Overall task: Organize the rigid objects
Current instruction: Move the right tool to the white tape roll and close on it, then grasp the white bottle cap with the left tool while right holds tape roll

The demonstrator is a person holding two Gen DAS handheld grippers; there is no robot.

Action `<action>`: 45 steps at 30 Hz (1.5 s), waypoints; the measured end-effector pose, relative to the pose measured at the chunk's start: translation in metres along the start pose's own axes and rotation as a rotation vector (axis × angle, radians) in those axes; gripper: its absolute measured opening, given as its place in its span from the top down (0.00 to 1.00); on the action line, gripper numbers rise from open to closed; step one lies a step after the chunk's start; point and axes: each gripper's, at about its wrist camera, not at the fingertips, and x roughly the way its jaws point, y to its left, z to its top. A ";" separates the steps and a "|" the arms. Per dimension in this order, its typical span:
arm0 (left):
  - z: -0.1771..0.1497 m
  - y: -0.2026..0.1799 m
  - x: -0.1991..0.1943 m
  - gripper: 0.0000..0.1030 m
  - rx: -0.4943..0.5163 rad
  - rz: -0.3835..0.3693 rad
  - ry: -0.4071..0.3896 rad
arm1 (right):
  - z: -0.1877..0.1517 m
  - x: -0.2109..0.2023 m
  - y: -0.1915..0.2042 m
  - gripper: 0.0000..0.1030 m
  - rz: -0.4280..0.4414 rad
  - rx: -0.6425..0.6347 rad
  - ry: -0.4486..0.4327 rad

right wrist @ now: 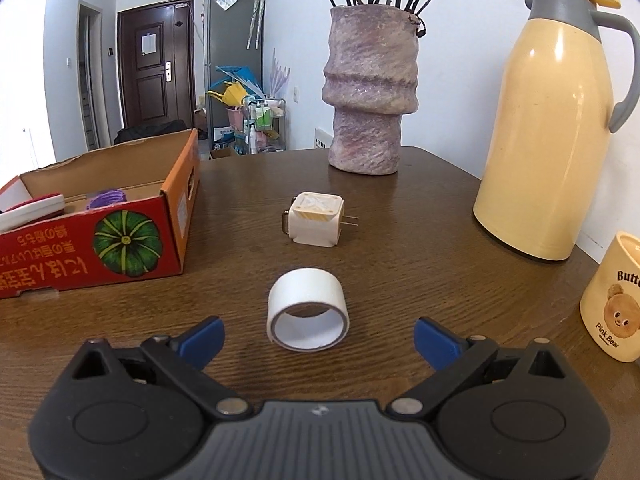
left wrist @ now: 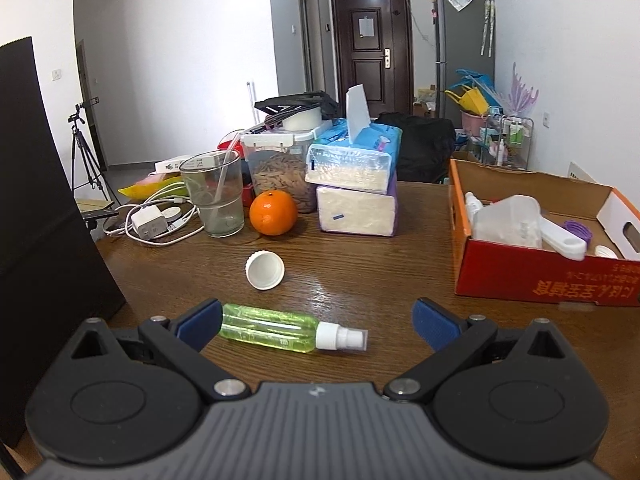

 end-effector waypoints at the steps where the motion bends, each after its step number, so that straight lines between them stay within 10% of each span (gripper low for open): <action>1: 0.001 0.001 0.003 0.00 -0.002 0.003 0.001 | 0.001 0.002 0.001 0.03 -0.001 -0.002 0.003; 20: 0.020 0.014 0.057 0.00 -0.065 0.049 0.034 | 0.011 0.028 0.004 0.17 -0.011 0.004 0.022; 34: 0.029 0.023 0.092 0.00 -0.091 0.067 0.071 | 0.011 0.027 0.009 0.58 0.013 0.003 0.024; 45: 0.038 0.027 0.122 0.00 -0.103 0.084 0.106 | 0.011 0.021 0.007 0.59 -0.001 0.019 -0.007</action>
